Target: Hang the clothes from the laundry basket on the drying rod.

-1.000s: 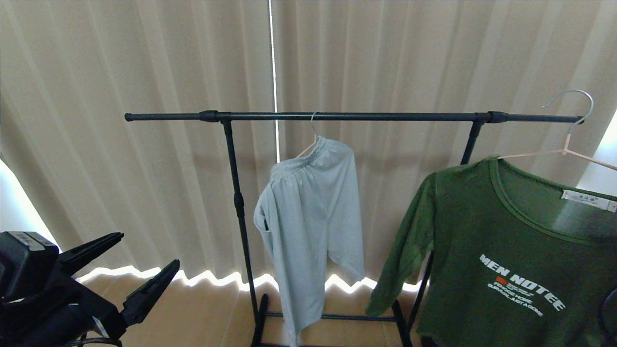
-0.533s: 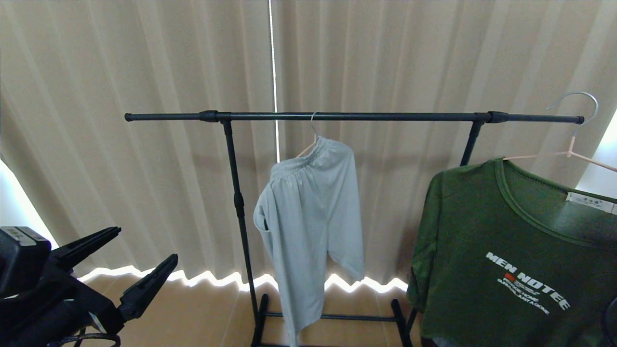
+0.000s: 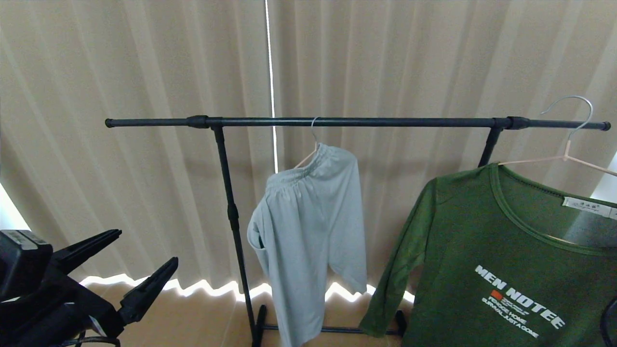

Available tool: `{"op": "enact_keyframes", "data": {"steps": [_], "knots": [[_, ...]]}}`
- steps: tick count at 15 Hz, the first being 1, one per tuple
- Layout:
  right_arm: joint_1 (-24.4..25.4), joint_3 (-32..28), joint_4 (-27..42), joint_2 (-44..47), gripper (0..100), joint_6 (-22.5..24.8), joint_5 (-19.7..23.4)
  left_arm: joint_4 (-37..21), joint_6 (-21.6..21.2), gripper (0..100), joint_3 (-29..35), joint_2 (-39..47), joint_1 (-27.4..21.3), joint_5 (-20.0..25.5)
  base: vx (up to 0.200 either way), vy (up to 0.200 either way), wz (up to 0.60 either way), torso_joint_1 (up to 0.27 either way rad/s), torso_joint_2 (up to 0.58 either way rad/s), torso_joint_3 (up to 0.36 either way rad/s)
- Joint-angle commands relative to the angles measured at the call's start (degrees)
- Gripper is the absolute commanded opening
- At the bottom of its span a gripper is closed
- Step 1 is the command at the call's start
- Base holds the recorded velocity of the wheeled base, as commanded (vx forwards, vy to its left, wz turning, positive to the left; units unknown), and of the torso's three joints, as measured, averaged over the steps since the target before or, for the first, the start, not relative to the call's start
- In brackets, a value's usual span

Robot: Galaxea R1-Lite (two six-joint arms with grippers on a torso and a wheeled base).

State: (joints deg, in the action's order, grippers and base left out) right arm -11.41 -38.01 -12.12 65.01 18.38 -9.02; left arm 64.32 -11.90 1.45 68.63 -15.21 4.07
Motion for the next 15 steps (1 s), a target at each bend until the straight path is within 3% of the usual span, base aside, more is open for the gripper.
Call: {"op": "enact_keyframes", "data": {"steps": [1, 8, 15], "knots": [[0.07, 0.57, -0.1, 0.38, 0, -0.01, 0.14, 0.02, 0.03, 100, -0.04, 0.27, -0.08, 0.06, 0.2, 0.0, 0.0, -0.002, 0.01, 0.002], [1.22, 1.18, -0.19, 0.47, 0, -0.01, 0.14, 0.02, -0.23, 100, -0.48, 0.1, -0.17, -0.03, 0.2, 0.0, 0.0, 0.004, 0.0, 0.004], [4.99, 1.18, -0.63, 3.45, 0, -0.01, -0.12, -0.07, -0.23, 100, -1.45, -1.48, -0.25, 0.15, 0.0, 0.0, 0.0, 0.0, 0.0, 0.0]]}}
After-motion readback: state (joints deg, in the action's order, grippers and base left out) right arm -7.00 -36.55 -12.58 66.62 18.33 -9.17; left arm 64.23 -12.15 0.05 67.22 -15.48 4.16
